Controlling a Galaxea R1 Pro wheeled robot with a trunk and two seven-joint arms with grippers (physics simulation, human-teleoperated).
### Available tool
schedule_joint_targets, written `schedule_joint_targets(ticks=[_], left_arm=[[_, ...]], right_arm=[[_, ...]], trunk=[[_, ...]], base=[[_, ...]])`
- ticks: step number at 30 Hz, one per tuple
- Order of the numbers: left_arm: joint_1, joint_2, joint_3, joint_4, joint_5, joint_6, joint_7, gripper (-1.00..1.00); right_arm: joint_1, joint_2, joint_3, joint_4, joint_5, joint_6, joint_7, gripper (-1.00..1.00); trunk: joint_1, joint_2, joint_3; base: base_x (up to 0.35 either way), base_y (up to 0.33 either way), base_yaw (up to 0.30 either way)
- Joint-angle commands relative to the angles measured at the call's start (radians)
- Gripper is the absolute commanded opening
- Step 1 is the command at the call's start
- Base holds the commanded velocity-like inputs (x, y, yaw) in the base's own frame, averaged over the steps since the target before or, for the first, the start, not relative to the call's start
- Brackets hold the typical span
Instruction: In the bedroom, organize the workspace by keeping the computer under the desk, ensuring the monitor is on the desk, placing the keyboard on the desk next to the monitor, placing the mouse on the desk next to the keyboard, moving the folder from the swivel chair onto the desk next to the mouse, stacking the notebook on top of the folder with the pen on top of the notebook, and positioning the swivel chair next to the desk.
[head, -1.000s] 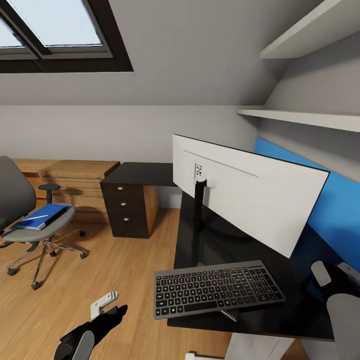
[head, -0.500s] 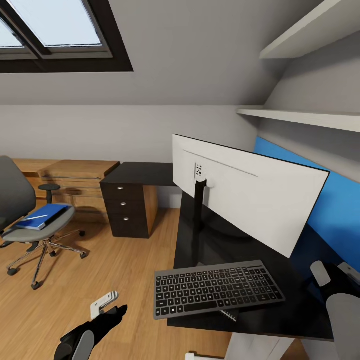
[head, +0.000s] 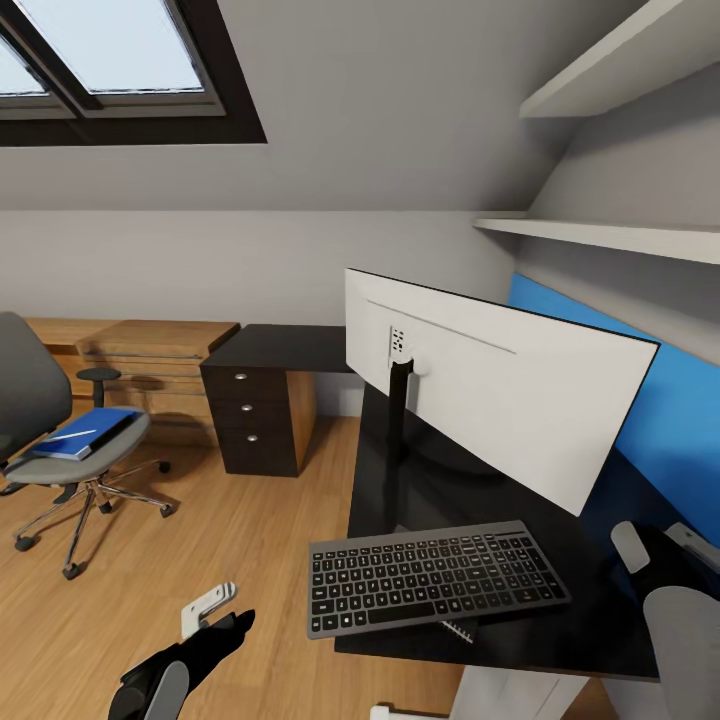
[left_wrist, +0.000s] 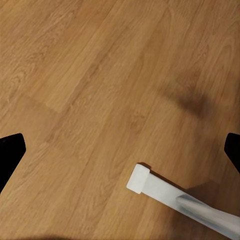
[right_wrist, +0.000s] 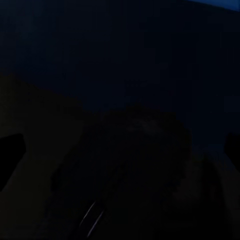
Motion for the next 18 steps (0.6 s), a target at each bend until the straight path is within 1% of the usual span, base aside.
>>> schedule_joint_targets(ticks=[1,18], left_arm=[[0.000,-0.001,0.001,-0.002,0.011,0.004,0.008,1.00],[0.000,-0.001,0.001,-0.002,0.011,0.004,0.007,1.00]], right_arm=[[0.000,0.000,0.001,-0.002,-0.005,0.005,-0.004,1.00],[0.000,0.001,0.001,-0.002,-0.004,0.005,-0.013,1.00]], trunk=[[0.000,-0.001,-0.001],[0.000,-0.001,-0.001]], base=[[0.000,0.000,0.000],[0.000,0.000,0.000]])
